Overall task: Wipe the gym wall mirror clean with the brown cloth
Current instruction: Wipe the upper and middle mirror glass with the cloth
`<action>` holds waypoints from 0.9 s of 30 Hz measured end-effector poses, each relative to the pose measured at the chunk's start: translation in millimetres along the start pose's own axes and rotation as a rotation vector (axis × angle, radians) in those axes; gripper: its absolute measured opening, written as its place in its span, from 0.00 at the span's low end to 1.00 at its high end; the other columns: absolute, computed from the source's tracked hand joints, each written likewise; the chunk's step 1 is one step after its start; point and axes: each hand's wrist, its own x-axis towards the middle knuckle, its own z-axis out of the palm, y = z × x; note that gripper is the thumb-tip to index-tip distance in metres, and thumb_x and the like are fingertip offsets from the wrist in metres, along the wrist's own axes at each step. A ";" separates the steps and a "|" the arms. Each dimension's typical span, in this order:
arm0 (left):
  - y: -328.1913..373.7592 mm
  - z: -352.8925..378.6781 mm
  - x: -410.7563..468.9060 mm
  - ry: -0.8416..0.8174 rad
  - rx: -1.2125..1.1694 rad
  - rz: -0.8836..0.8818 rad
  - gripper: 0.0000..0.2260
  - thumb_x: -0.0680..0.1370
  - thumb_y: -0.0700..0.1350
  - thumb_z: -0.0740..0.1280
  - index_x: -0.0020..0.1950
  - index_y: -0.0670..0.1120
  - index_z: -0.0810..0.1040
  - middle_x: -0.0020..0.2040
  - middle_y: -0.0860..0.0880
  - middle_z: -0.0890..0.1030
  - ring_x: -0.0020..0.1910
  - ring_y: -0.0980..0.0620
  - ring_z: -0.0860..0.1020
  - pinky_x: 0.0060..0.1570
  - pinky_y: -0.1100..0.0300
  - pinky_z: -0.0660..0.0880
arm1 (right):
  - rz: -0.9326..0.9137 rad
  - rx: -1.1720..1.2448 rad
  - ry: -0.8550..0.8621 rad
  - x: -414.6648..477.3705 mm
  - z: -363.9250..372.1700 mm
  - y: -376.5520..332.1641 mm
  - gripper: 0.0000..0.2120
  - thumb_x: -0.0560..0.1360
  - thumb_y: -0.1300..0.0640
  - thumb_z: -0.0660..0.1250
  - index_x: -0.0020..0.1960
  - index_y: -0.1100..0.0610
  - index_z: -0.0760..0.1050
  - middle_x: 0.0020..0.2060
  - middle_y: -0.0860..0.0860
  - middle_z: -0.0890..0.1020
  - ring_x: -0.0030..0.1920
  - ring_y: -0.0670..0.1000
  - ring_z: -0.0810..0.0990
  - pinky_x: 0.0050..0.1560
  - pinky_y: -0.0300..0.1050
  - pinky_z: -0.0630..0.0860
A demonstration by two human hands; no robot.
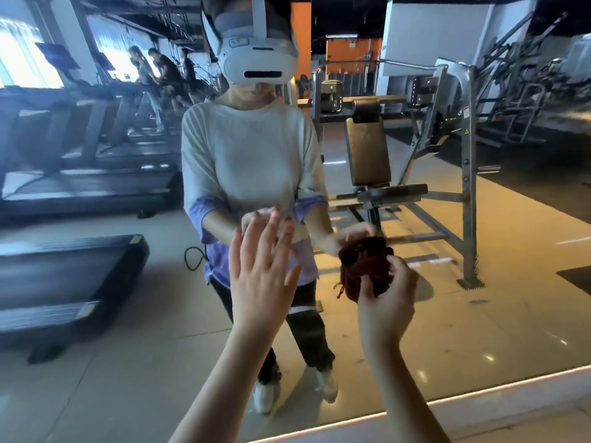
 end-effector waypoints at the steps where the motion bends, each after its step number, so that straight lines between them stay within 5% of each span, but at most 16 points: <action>1: 2.6 2.2 -0.8 0.001 0.017 -0.017 0.28 0.77 0.51 0.67 0.75 0.44 0.68 0.75 0.44 0.64 0.75 0.41 0.62 0.73 0.41 0.61 | -0.048 0.002 -0.056 -9.8 4.9 -0.6 0.23 0.69 0.67 0.74 0.62 0.60 0.73 0.58 0.57 0.78 0.59 0.58 0.79 0.53 0.56 0.80; 5: 8.6 8.7 0.7 0.060 0.048 -0.081 0.26 0.75 0.49 0.72 0.72 0.45 0.71 0.74 0.45 0.66 0.73 0.41 0.65 0.71 0.40 0.64 | -0.190 0.019 -0.186 -3.5 -0.1 6.4 0.21 0.67 0.66 0.76 0.59 0.61 0.75 0.54 0.56 0.80 0.54 0.57 0.80 0.49 0.54 0.81; 10: 14.4 14.0 -2.1 0.071 0.027 -0.124 0.30 0.73 0.45 0.77 0.72 0.45 0.71 0.73 0.43 0.69 0.74 0.40 0.64 0.74 0.40 0.61 | -0.073 0.087 -0.026 28.1 -14.7 22.3 0.20 0.71 0.60 0.70 0.62 0.60 0.72 0.58 0.57 0.77 0.58 0.53 0.78 0.51 0.48 0.79; 16: 22.3 19.6 -0.7 0.090 0.041 -0.163 0.32 0.71 0.52 0.76 0.72 0.44 0.70 0.74 0.43 0.66 0.75 0.40 0.62 0.77 0.45 0.53 | -0.104 0.140 -0.191 -8.9 -1.5 22.6 0.26 0.66 0.68 0.78 0.58 0.55 0.72 0.52 0.55 0.79 0.51 0.55 0.80 0.49 0.36 0.74; 21: 23.1 21.4 -1.2 0.096 0.064 -0.164 0.34 0.71 0.51 0.77 0.72 0.43 0.69 0.74 0.43 0.66 0.75 0.39 0.63 0.75 0.42 0.56 | -0.148 0.211 0.040 53.1 -14.2 5.2 0.20 0.73 0.61 0.71 0.63 0.58 0.72 0.57 0.58 0.77 0.55 0.50 0.76 0.50 0.29 0.73; 27: 28.1 24.6 2.0 0.172 0.072 -0.199 0.31 0.69 0.44 0.79 0.70 0.42 0.73 0.70 0.41 0.73 0.73 0.39 0.66 0.74 0.42 0.60 | -0.371 0.158 0.001 37.6 -6.6 9.3 0.17 0.75 0.58 0.67 0.62 0.56 0.71 0.57 0.56 0.78 0.57 0.57 0.78 0.50 0.54 0.80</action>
